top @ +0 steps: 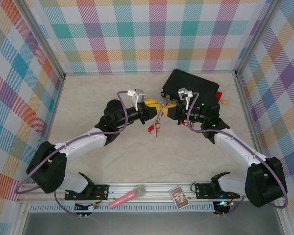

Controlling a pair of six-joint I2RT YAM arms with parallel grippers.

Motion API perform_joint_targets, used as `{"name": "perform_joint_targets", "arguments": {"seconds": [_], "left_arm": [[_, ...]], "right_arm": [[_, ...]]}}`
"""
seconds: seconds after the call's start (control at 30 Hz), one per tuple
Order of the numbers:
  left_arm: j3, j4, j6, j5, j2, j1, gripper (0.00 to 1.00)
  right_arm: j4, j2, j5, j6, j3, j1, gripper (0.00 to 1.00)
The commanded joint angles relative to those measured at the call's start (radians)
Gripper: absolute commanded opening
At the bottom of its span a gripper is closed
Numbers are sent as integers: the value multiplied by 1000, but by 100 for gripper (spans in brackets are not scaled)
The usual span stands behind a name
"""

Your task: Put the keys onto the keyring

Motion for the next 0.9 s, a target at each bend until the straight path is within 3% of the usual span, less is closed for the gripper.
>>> {"name": "perform_joint_targets", "arguments": {"seconds": [0.0,0.27,0.63,0.87], "left_arm": [[67,-256,126,43,-78,27,33],[129,-586,287,-19,-146,28,33],[211,-992,487,-47,-196,22,32],[166,-999,538,-43,-240,8,32]], "right_arm": [[-181,-7,56,-188,62,28,0],[-440,59,143,-397,180,113,0],[-509,84,188,-569,206,167,0],[-540,101,243,-615,218,225,0]]}}
